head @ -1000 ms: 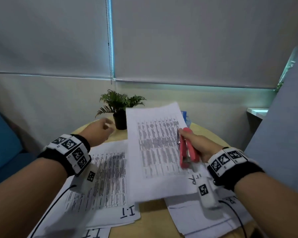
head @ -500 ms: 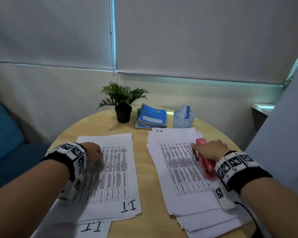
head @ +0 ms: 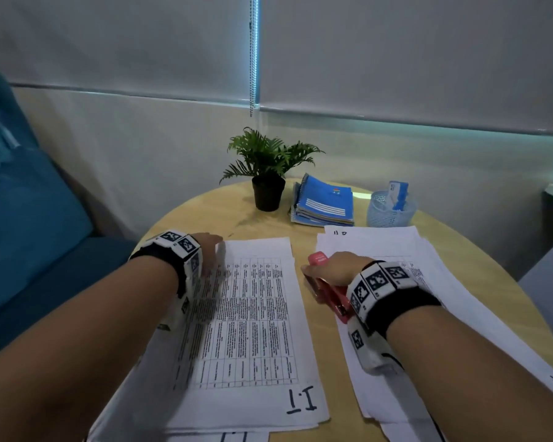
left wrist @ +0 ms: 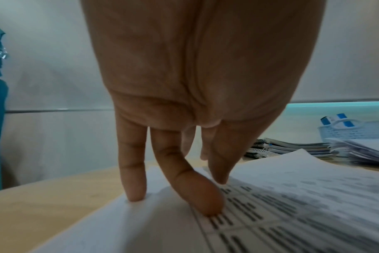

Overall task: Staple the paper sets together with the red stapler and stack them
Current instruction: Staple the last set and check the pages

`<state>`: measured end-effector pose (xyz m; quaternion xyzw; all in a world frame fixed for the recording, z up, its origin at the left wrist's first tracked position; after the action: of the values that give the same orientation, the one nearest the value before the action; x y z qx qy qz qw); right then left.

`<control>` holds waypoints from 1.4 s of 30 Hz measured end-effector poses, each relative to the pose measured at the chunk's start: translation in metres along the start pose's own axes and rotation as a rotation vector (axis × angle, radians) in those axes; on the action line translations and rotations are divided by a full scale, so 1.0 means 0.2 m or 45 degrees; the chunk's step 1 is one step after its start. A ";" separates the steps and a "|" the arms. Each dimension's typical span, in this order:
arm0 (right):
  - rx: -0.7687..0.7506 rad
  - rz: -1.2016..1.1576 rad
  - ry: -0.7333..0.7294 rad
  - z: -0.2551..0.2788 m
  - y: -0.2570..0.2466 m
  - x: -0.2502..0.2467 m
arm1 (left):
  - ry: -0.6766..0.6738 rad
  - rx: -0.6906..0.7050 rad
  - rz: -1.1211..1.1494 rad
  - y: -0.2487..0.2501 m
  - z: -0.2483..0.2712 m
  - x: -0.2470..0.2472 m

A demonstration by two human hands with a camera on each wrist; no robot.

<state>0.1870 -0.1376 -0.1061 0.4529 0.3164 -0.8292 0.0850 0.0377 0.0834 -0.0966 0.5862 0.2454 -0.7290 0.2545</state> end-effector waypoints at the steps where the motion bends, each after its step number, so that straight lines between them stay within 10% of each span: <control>1: 0.002 0.086 -0.008 -0.02 0.01 0.00 | 0.025 -0.002 0.019 -0.02 -0.03 0.01; 13: 0.033 0.108 0.018 -0.06 0.05 -0.03 | -0.137 -0.152 -0.149 -0.38 -0.59 0.24; 18: -0.017 -0.097 -0.116 0.04 0.05 -0.01 | 0.228 -0.095 -0.342 -0.13 -0.07 -0.19; 23: -0.178 -0.377 -0.186 0.20 -0.01 0.00 | 0.465 -0.059 0.046 -0.14 0.10 -0.43; 35: -0.708 -1.033 0.260 0.51 -0.12 -0.38 | 0.655 0.688 0.936 0.15 0.73 -1.14; 42: -0.691 -1.356 0.211 0.65 -0.09 -0.63 | 1.073 0.450 1.046 0.04 0.72 -1.31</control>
<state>0.1603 -0.2202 0.0538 0.2575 0.7056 -0.6093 -0.2542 -0.0138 0.0047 0.1870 0.9040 -0.0457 -0.3065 0.2946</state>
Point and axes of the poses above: each hand's wrist, its own z-axis away from the middle knuckle, its own x-axis out of the palm, y = z × x, the point moved 9 cm from there along -z, towards the middle knuckle, and after that the axes turned 9 degrees about y, right-handed, at the moved point
